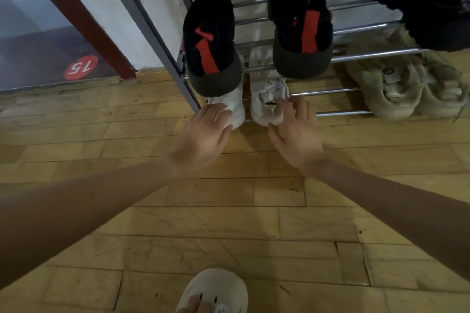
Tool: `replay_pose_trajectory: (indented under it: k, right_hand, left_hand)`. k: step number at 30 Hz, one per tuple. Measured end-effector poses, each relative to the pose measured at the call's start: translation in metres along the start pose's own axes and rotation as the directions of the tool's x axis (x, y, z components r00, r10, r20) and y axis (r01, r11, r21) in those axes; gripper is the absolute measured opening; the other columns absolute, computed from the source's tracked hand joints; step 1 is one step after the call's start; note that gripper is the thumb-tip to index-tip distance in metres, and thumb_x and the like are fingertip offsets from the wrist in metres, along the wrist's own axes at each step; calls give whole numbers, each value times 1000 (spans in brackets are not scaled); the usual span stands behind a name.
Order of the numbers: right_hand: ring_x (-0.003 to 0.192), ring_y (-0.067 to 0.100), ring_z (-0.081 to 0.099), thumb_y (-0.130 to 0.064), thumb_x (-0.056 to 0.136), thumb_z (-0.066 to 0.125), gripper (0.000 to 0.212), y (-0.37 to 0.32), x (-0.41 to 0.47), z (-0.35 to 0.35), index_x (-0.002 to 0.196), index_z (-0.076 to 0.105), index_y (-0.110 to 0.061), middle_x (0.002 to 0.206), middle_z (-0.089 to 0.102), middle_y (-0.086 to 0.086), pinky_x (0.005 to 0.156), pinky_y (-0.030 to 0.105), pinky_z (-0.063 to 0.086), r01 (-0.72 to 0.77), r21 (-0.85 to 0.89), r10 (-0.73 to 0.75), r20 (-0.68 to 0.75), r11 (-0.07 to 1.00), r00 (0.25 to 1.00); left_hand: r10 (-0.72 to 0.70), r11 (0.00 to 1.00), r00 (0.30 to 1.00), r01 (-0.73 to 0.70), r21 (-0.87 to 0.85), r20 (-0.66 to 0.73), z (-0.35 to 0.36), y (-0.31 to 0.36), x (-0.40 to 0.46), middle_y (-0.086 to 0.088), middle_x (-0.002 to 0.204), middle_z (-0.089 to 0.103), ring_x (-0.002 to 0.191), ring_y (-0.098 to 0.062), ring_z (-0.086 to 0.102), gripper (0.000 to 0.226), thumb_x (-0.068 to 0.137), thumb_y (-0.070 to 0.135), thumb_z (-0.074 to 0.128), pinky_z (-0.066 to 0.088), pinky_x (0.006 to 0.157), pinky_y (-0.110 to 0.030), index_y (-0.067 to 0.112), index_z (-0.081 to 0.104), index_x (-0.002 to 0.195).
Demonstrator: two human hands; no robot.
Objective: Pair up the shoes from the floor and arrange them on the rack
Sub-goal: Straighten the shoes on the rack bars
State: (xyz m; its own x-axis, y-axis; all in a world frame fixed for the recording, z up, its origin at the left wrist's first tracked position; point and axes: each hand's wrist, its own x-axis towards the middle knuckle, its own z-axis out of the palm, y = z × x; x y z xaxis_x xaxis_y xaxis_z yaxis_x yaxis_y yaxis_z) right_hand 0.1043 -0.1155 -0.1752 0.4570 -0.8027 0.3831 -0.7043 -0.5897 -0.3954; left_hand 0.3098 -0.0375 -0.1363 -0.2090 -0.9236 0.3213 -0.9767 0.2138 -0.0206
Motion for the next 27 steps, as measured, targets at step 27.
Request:
replay_pose_trajectory:
  k: [27]
  right_hand:
    - [128,37,36,-52,78,66,90,-21,63,-80,148,31,-8,147,33,19,109,49,32,-161,218,210,-228,963,951]
  left_hand:
    - [-72,992,969,46,-114,-234,-68,-8,44,-18,123,55,113,-33,54,56,84,44,62,47,94,-43,-1,53,116]
